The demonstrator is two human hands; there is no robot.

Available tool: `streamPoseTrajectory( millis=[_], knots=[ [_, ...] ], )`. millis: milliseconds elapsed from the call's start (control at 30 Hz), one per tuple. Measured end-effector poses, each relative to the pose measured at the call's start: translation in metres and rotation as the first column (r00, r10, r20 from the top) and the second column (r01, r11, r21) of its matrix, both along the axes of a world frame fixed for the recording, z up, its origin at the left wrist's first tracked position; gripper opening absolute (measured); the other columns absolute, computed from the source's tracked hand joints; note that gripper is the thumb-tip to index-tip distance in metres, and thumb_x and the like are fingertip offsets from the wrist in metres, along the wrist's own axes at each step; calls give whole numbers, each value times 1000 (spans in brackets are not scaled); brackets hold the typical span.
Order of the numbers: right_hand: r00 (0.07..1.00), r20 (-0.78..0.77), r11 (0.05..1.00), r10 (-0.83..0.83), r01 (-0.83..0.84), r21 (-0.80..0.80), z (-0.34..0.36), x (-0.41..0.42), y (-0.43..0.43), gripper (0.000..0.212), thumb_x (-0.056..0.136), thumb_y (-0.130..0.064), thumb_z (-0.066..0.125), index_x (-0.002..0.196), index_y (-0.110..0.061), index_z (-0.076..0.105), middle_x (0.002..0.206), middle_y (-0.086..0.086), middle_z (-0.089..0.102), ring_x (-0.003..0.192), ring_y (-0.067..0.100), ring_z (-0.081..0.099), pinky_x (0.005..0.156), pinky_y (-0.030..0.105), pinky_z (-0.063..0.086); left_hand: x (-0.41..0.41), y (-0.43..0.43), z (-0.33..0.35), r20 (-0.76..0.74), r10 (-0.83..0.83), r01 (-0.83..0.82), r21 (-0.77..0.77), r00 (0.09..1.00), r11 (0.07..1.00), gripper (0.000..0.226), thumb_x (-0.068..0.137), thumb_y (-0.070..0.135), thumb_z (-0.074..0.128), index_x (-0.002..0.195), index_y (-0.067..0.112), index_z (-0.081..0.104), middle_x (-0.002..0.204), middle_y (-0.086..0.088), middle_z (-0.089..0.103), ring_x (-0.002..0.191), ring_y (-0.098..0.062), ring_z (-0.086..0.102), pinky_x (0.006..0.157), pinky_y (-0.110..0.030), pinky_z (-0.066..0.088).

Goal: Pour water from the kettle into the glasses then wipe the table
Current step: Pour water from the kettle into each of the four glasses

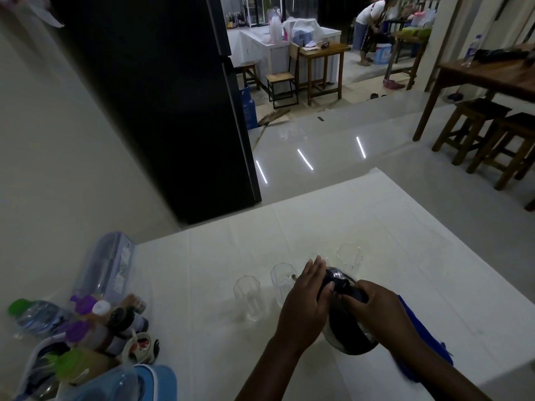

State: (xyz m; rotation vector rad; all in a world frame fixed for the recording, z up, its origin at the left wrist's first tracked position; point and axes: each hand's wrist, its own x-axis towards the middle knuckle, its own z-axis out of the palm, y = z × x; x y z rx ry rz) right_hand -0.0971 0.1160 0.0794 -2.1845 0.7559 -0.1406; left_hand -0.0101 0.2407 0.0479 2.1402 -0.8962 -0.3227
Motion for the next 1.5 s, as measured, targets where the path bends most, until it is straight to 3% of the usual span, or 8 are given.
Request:
streamPoseTrajectory(
  millis=[267,800,1000,1100,1300,1500],
  knots=[
    [1000,-14,1000,3,-3,-2,1,1,0,23,82,-37,63,99,-23,65,82,-9,63,74,7,59,59,15,43,1,-1,-1,0,14,-14,-1,1000,1000,60,94,57,19,148,31,20,149,26,11,139,10,3,106,-8,6],
    [999,-31,1000,24,-24,-18,6,7,-2,20,81,-36,63,96,-23,64,81,-8,62,76,11,60,65,21,48,4,0,1,-10,18,-18,-20,1000,1000,64,92,61,16,148,30,20,150,23,13,139,10,4,110,-13,10],
    [999,-30,1000,28,-28,-12,7,8,-1,20,81,-36,64,97,-24,64,79,-11,60,75,10,59,65,20,47,5,0,0,-9,21,-21,-32,1000,999,65,92,62,16,148,30,21,150,23,14,139,11,5,107,-7,7],
    [998,-35,999,49,-49,-3,10,9,-2,10,81,-37,63,87,-31,58,73,-15,58,73,8,58,66,22,49,5,0,1,-16,28,-29,-32,999,999,64,92,62,17,148,30,21,150,24,14,139,11,5,107,-7,8],
    [997,-33,998,63,-63,-3,15,9,-1,10,81,-36,62,84,-32,53,70,-17,54,67,0,52,56,15,39,6,0,1,-18,32,-33,-29,999,999,60,94,58,20,147,30,22,150,23,16,138,11,5,109,-10,9],
    [997,-35,998,69,-68,9,16,9,0,10,82,-36,62,85,-32,53,74,-14,56,66,-1,51,56,13,39,5,1,1,-9,31,-31,-25,999,999,62,93,60,19,147,30,22,150,23,16,138,11,5,109,-10,10]
  ],
)
